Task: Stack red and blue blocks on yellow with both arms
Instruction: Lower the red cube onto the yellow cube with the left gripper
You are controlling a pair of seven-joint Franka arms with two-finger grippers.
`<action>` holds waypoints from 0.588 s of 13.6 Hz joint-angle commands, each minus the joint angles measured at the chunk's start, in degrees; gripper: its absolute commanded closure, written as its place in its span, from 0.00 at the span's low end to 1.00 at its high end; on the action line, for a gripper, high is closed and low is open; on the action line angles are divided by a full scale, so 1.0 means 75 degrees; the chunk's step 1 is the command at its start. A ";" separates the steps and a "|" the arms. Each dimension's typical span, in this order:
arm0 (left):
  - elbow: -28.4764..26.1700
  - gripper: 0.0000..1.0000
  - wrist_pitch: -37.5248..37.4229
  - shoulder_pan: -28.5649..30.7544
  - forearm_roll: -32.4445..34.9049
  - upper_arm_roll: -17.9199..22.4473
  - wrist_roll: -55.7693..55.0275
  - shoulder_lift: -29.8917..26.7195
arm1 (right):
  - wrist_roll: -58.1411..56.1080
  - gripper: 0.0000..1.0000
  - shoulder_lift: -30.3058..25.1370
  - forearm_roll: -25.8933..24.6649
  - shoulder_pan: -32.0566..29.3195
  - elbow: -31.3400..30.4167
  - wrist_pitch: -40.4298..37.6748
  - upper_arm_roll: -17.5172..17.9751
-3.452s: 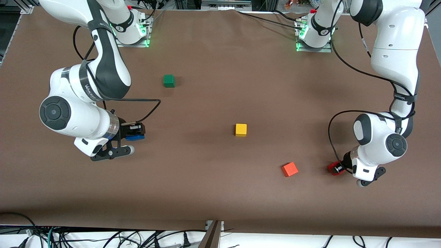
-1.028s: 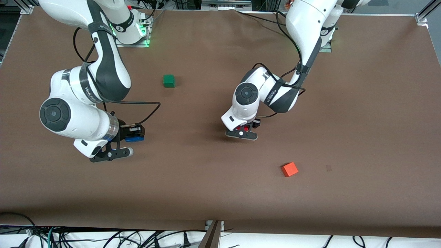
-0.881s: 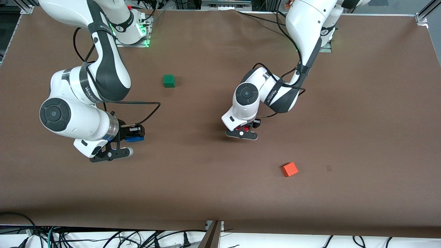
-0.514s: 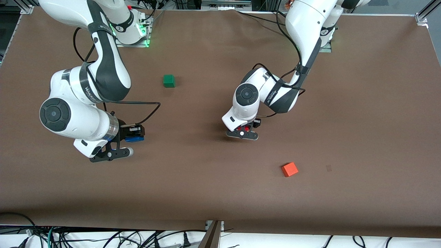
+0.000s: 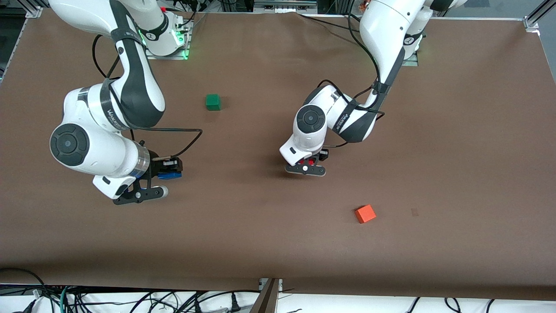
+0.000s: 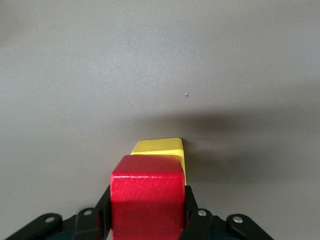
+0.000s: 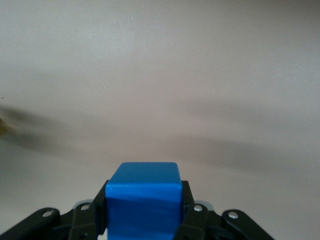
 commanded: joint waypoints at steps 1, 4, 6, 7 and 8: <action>0.0020 0.84 0.0049 -0.0118 0.0042 0.0101 -0.0139 -0.0005 | 0.0336 0.69 0.0076 0.0006 -0.0005 0.0214 -0.0057 0.0047; 0.0043 0.76 0.0049 -0.0106 0.0030 0.0101 -0.0139 0.0007 | 0.0384 0.69 0.0076 0.0006 0.0042 0.0214 -0.0057 0.0059; 0.0055 0.00 0.0049 -0.0094 0.0030 0.0101 -0.0127 0.0007 | 0.0442 0.69 0.0076 0.0006 0.0042 0.0214 -0.0057 0.0059; 0.0067 0.00 0.0037 -0.0071 0.0030 0.0101 -0.0127 -0.0004 | 0.0489 0.69 0.0076 0.0006 0.0042 0.0214 -0.0057 0.0071; 0.0090 0.00 0.0026 -0.0025 0.0030 0.0101 -0.0127 -0.0051 | 0.0489 0.69 0.0076 0.0006 0.0042 0.0214 -0.0057 0.0071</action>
